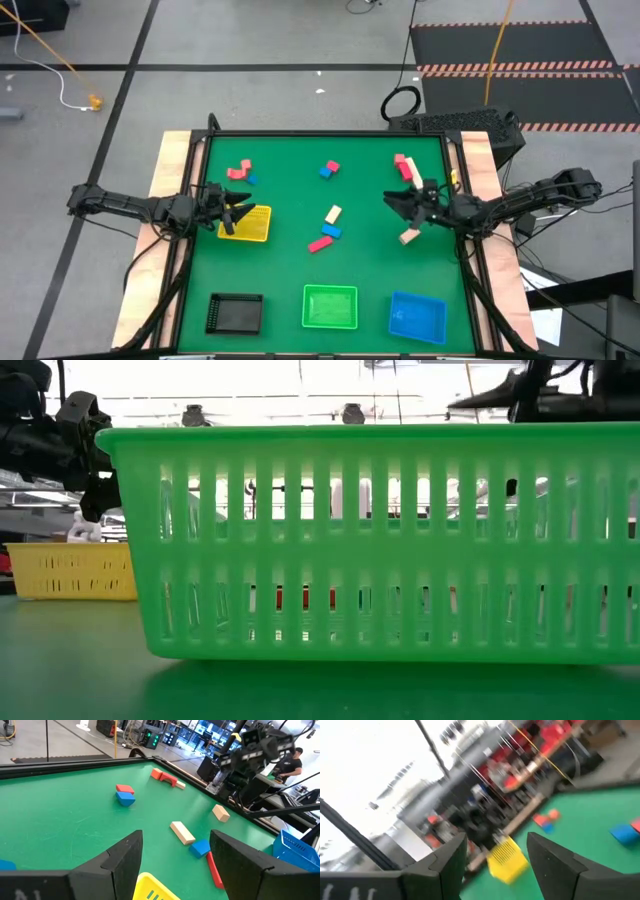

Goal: Sort & place blocks by color
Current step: Put the red arch block into the blue bin

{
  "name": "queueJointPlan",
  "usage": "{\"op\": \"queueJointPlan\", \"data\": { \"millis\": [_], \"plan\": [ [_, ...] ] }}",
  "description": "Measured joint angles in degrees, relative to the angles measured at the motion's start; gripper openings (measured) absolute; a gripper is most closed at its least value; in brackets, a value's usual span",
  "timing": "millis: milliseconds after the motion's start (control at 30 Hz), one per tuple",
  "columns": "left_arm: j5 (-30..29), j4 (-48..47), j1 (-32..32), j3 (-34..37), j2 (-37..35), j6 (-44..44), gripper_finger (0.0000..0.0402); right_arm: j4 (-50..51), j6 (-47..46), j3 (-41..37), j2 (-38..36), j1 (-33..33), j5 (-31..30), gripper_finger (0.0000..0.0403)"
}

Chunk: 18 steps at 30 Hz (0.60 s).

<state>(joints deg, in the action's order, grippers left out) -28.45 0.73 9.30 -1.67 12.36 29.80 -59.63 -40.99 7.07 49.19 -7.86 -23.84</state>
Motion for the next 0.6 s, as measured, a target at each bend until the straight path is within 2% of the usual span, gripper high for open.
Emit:
{"op": "queueJointPlan", "data": {
  "millis": [133, 267, 400, 600],
  "plan": [
    [0.0, 0.0, 0.0, 0.0, 0.0, 0.0, 0.0232, -4.9, 3.8, 0.9, 0.0, 0.0, -1.8, 0.0199],
    [0.0, 0.0, 0.0, 0.0, 0.0, 0.0, 0.0232, -4.3, 8.8, 4.7, 0.0, 0.0, -3.4, 0.0199],
    [0.0, 0.0, 0.0, 0.0, 0.0, 0.0, 0.0232, -1.9, 18.2, 10.5, 0.0, 0.0, -3.9, 0.0199],
    [0.0, 0.0, 0.0, 0.0, 0.0, 0.0, 0.0232, 8.5, 29.8, 17.5, 0.0, 1.1, -16.2, 0.0199]
  ]
}}
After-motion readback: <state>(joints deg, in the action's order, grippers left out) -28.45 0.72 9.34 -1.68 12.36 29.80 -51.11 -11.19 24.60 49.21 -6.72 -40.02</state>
